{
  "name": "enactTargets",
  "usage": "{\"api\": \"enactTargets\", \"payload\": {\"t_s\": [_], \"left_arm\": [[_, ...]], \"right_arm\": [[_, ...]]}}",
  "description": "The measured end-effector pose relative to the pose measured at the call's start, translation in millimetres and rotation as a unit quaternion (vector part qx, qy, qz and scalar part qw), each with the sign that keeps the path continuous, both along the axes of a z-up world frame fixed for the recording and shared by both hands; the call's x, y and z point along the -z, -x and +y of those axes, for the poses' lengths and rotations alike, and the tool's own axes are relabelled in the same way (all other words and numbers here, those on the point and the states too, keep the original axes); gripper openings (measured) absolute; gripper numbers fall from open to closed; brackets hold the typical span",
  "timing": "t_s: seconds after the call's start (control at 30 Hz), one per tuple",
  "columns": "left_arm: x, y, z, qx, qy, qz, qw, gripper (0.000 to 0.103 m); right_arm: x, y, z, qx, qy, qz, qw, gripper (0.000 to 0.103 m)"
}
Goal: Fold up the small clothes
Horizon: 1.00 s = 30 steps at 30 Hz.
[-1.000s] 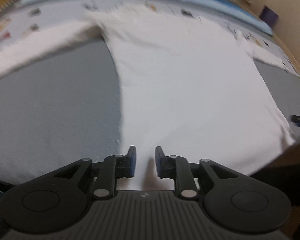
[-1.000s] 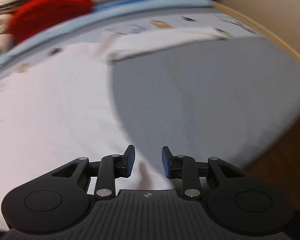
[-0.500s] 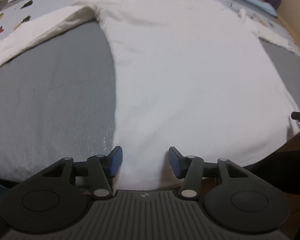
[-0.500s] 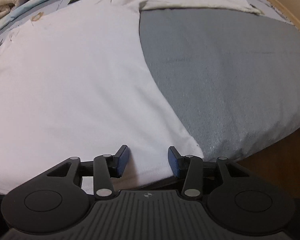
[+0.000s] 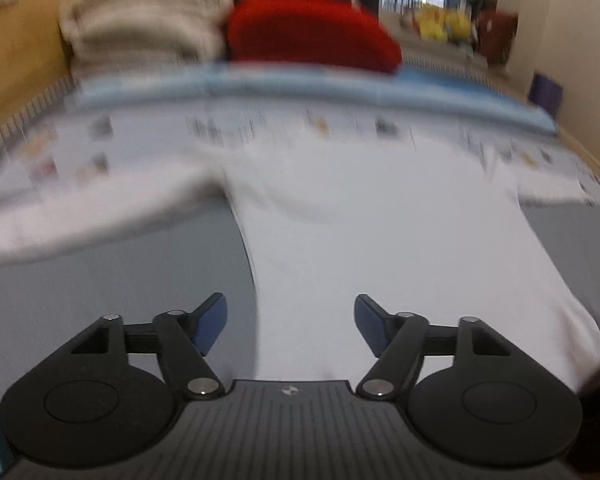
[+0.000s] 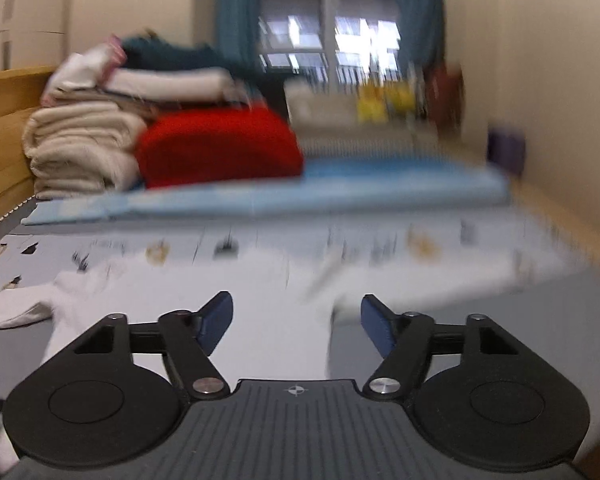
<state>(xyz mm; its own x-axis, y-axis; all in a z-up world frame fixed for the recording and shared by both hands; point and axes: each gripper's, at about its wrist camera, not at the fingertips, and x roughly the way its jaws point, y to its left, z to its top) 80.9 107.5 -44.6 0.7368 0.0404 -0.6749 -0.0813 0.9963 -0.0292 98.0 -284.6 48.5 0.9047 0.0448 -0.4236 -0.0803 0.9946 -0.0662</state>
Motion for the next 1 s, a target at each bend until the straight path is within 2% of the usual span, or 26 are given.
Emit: {"api": "enactTargets", "payload": {"t_s": [0.07, 0.1, 0.17, 0.2, 0.23, 0.33, 0.47, 0.6, 0.67, 0.7, 0.73, 0.87, 0.97, 1.0], "left_arm": [[-16, 1, 0, -0.011, -0.021, -0.044, 0.9988, 0.085], [-25, -2, 1, -0.019, -0.024, -0.053, 0.9981, 0.085], [-38, -10, 4, -0.024, -0.041, -0.052, 0.9975, 0.085], [-44, -19, 7, -0.021, -0.056, -0.054, 0.9968, 0.085], [-49, -28, 11, -0.017, -0.07, -0.058, 0.9957, 0.085], [-62, -62, 30, -0.013, -0.084, -0.067, 0.9942, 0.085], [-62, -106, 60, -0.04, -0.1, -0.086, 0.9904, 0.085], [-38, -116, 87, -0.066, -0.078, -0.091, 0.9906, 0.085], [-25, -130, 93, -0.074, -0.081, -0.029, 0.9935, 0.08], [-27, -134, 100, -0.09, -0.065, -0.031, 0.9933, 0.076], [-32, -135, 107, -0.096, -0.043, -0.048, 0.9933, 0.076], [-37, -140, 137, -0.118, -0.005, -0.062, 0.9911, 0.074], [-35, -146, 160, -0.145, 0.02, -0.049, 0.988, 0.06], [-33, -147, 168, -0.154, 0.023, -0.041, 0.9869, 0.049]], "right_arm": [[-4, -11, -5, -0.016, 0.017, -0.027, 0.999, 0.074], [-2, -18, -9, -0.016, 0.02, -0.034, 0.999, 0.074], [8, -25, -15, 0.009, 0.008, -0.032, 0.999, 0.073], [8, -33, -19, 0.025, -0.023, -0.022, 0.999, 0.073], [11, -36, -21, 0.032, -0.045, -0.03, 0.998, 0.073], [15, -50, -13, 0.053, -0.044, -0.035, 0.997, 0.073], [19, -58, -5, 0.043, -0.057, -0.024, 0.997, 0.073], [22, -57, -2, 0.049, -0.052, -0.021, 0.997, 0.073], [23, -57, -3, 0.05, -0.044, -0.02, 0.998, 0.073], [23, -56, -2, 0.051, -0.039, -0.019, 0.998, 0.073], [23, -55, -3, 0.052, -0.033, -0.018, 0.998, 0.073], [24, -60, -3, 0.058, -0.019, -0.011, 0.998, 0.073], [26, -70, 5, 0.053, -0.001, 0.005, 0.999, 0.072], [26, -75, 10, 0.051, 0.004, 0.012, 0.999, 0.072]]}}
